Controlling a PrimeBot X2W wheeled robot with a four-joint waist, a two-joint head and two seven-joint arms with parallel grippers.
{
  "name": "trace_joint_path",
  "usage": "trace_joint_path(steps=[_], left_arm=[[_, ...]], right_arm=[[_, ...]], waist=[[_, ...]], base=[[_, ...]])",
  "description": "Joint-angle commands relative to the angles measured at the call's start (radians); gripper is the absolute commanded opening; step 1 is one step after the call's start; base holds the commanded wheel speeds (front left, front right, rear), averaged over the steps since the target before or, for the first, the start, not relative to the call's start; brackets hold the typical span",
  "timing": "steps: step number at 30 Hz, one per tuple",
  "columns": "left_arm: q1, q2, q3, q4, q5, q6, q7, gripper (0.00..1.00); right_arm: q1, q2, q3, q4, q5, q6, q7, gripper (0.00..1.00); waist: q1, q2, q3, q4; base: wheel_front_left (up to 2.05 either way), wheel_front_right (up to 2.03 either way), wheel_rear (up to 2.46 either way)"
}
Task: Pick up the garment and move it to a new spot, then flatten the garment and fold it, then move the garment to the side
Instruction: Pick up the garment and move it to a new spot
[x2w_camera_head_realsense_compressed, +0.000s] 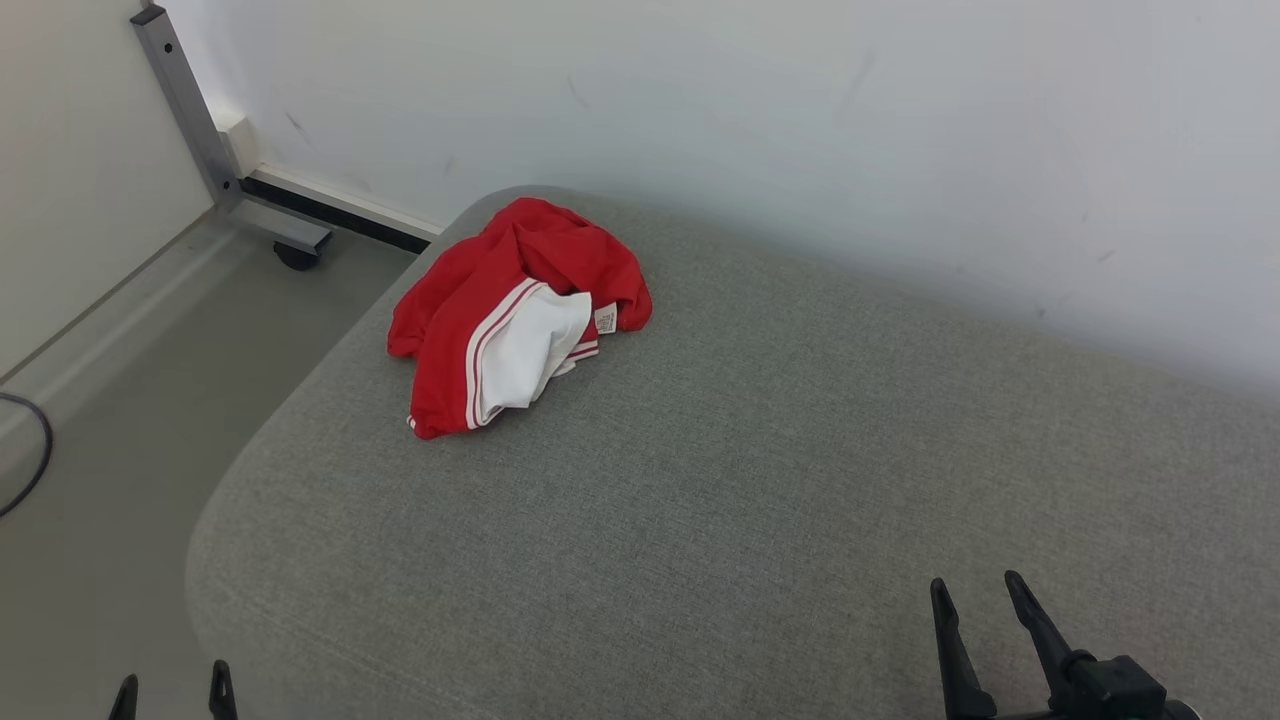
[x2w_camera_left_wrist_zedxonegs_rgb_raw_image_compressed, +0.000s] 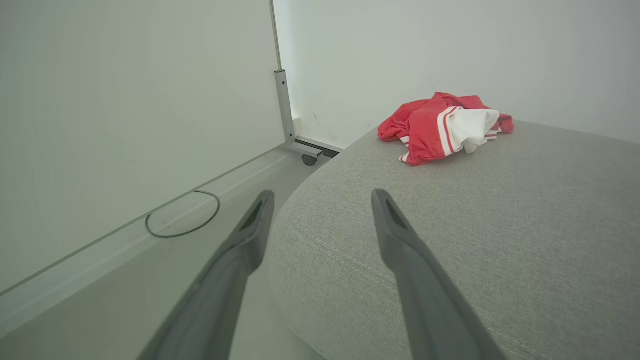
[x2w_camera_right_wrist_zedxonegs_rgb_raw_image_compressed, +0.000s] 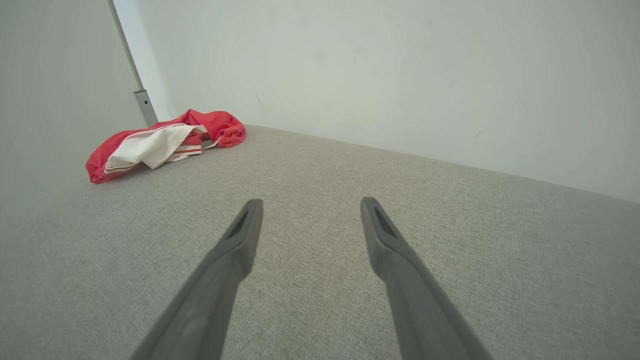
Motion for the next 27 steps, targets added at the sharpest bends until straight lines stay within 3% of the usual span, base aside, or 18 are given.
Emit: trace_joint_path(steps=[1,14,23,27], left_arm=[[0.014,-0.004,0.005,-0.004,-0.007,0.006,-0.007,1.0],[-0.057,0.014,-0.013,0.004,-0.018,-0.005,-0.014,1.0],[-0.281,0.028,0.014,0.045,-0.097,-0.032,-0.016,1.0],[-0.468,0.082,0.027,0.115,-0.117,-0.052,-0.018,1.0]], right_arm=[[-0.007,-0.006,0.003,0.003,0.008,-0.003,-0.001,1.0],[0.018,0.0,-0.025,-0.015,0.007,-0.003,-0.001,1.0],[-0.047,-0.031,-0.024,-0.062,-0.016,-0.002,0.003,1.0],[-0.136,-0.046,0.011,-0.1,-0.019,-0.002,0.006,1.0]], waist=[[-0.0001,-0.0001,0.003,0.002],[-0.0001,-0.0001,-0.005,-0.023],[-0.0001,-0.0001,0.092,-0.154],[-0.0001,-0.0001,0.2,-0.265]], base=[[0.0,0.0,0.0],[0.0,0.0,0.0],[0.0,0.0,0.0],[0.0,0.0,0.0]])
